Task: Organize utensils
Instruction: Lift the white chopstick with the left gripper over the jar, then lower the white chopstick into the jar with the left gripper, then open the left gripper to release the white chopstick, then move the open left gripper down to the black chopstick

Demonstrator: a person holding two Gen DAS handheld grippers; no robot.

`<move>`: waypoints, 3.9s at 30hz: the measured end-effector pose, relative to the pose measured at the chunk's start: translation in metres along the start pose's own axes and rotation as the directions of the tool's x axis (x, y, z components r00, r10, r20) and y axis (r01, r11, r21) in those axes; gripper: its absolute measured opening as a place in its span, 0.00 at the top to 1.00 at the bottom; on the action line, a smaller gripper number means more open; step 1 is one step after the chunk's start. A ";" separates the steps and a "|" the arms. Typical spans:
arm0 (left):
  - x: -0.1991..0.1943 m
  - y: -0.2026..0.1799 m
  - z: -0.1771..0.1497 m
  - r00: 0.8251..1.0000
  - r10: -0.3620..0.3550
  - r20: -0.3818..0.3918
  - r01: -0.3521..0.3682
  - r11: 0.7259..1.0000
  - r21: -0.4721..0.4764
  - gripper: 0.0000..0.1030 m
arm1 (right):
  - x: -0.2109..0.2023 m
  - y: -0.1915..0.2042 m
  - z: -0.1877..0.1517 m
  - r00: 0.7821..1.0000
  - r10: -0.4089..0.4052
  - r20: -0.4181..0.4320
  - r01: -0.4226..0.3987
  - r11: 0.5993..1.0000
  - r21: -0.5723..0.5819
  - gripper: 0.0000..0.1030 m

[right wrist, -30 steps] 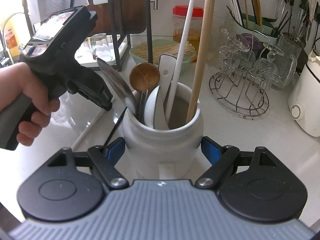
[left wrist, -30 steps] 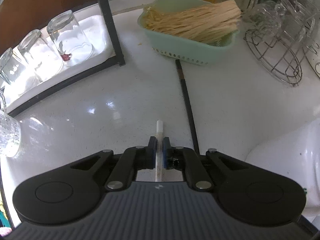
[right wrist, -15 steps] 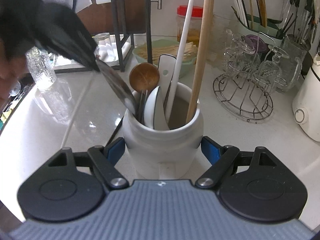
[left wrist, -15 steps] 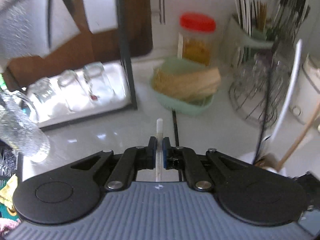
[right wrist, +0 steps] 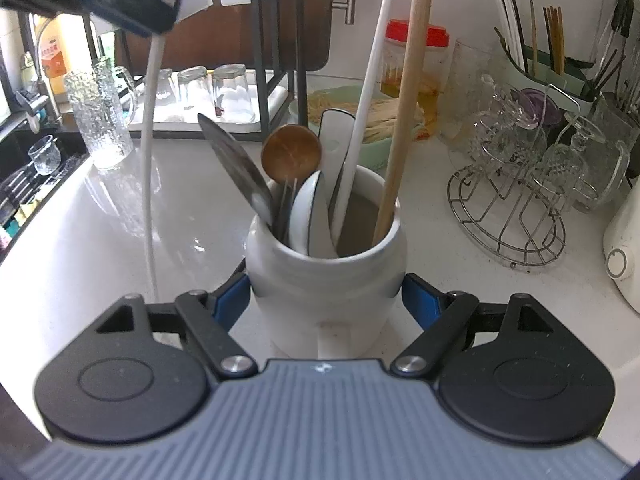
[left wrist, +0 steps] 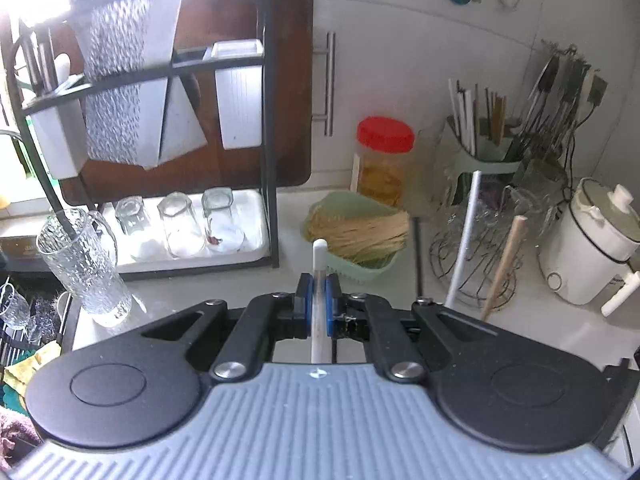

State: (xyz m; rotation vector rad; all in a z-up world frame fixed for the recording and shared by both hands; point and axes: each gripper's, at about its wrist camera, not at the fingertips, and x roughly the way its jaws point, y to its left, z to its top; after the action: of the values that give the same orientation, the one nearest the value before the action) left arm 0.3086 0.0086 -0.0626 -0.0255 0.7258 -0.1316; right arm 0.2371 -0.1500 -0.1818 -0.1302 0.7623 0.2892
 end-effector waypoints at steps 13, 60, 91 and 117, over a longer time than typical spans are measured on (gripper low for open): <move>-0.031 -0.004 0.000 1.000 -0.007 0.028 0.007 1.000 0.002 0.93 | -0.001 -0.001 -0.003 1.000 0.009 0.023 -0.009 1.000 -0.013 0.18; -0.037 -0.072 0.046 0.976 -0.216 0.039 0.213 0.974 0.075 0.93 | -0.001 0.000 -0.004 1.000 0.000 0.027 0.000 1.000 0.008 0.18; 0.018 -0.075 0.058 0.891 -0.223 -0.396 0.291 0.949 0.119 0.92 | -0.001 0.004 -0.006 0.999 -0.026 0.036 0.025 0.999 0.025 0.18; -0.031 0.005 0.035 0.971 -0.199 -0.134 0.208 0.977 0.057 0.46 | 0.000 0.010 -0.006 0.996 -0.075 0.047 0.073 0.996 0.050 0.18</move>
State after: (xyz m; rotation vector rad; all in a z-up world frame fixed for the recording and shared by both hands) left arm 0.3093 0.0164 -0.0163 -0.0240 0.8457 -0.3578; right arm 0.2299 -0.1415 -0.1858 -0.1052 0.7139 0.2026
